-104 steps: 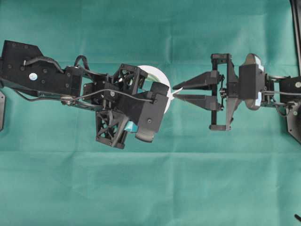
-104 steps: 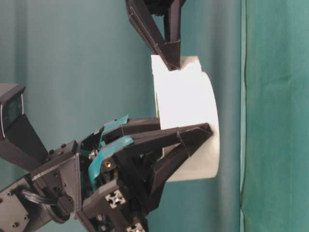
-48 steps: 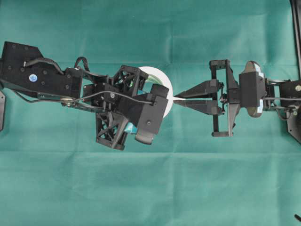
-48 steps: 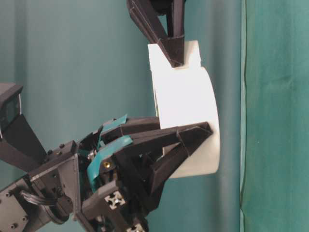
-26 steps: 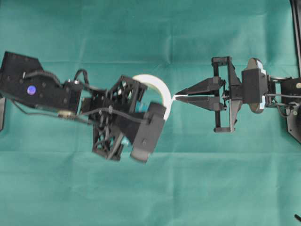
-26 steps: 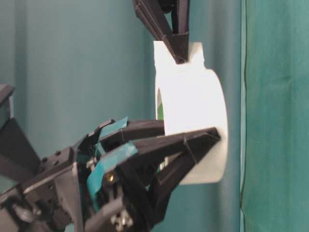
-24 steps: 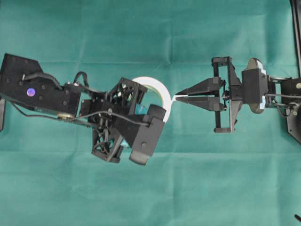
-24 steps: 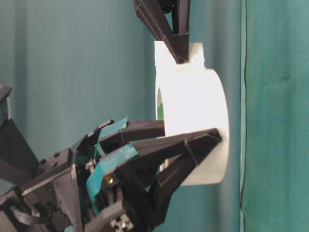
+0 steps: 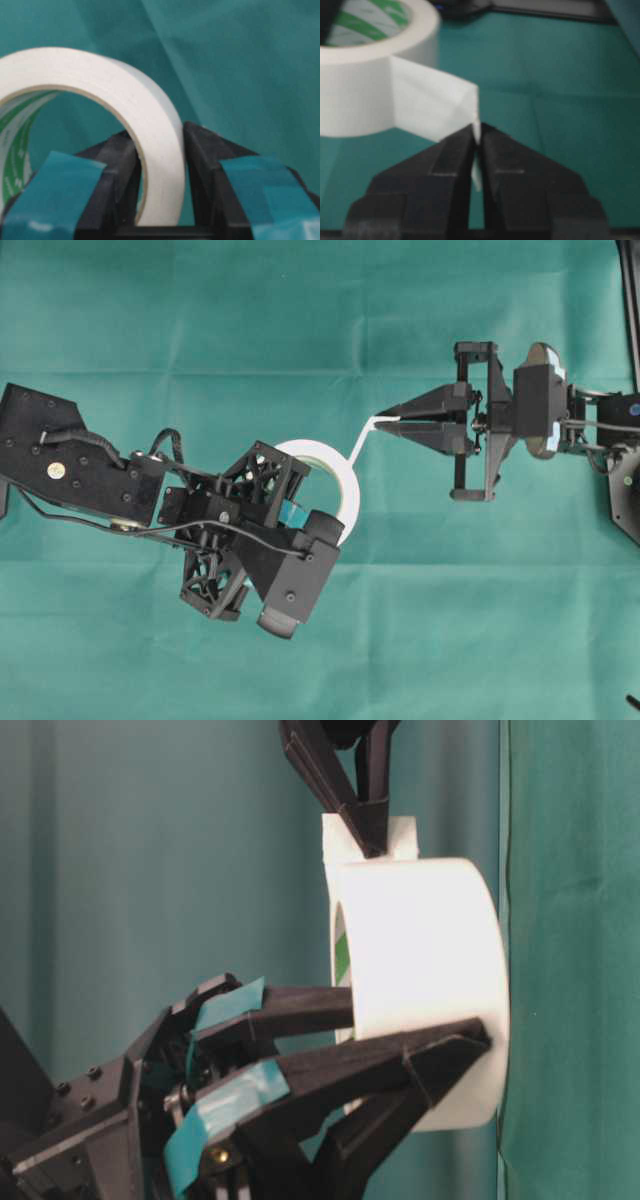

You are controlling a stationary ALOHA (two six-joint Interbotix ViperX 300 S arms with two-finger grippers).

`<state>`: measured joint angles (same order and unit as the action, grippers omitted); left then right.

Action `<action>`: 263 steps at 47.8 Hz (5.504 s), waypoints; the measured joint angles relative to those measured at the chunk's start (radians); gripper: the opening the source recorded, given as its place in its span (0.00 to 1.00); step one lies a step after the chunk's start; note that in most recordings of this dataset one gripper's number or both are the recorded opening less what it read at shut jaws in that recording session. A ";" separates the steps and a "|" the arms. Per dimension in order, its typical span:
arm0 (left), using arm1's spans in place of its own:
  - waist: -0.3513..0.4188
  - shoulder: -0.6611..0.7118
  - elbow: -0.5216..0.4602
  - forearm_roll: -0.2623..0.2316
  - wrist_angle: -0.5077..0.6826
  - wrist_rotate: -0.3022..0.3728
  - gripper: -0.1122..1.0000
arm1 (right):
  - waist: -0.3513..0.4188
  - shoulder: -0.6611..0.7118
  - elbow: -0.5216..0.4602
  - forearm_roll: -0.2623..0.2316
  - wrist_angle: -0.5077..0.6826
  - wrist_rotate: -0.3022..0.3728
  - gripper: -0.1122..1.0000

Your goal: Peel off the duct tape with your right arm.

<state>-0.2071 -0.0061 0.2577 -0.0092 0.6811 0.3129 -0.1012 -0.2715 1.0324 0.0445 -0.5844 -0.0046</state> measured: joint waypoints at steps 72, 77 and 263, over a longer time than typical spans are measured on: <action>-0.031 0.002 -0.020 0.000 -0.078 0.137 0.29 | -0.247 0.238 -0.169 -0.058 0.012 -0.011 0.02; -0.031 0.002 -0.020 0.000 -0.077 0.135 0.29 | -0.250 0.232 -0.169 -0.066 0.018 -0.009 0.02; 0.089 -0.250 0.276 -0.012 -0.974 0.130 0.29 | -0.005 0.183 -0.098 -0.060 -0.021 0.095 0.66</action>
<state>-0.1181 -0.2562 0.5338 -0.0215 -0.2930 0.4433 -0.1058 -0.0890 0.9342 -0.0153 -0.6059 0.0905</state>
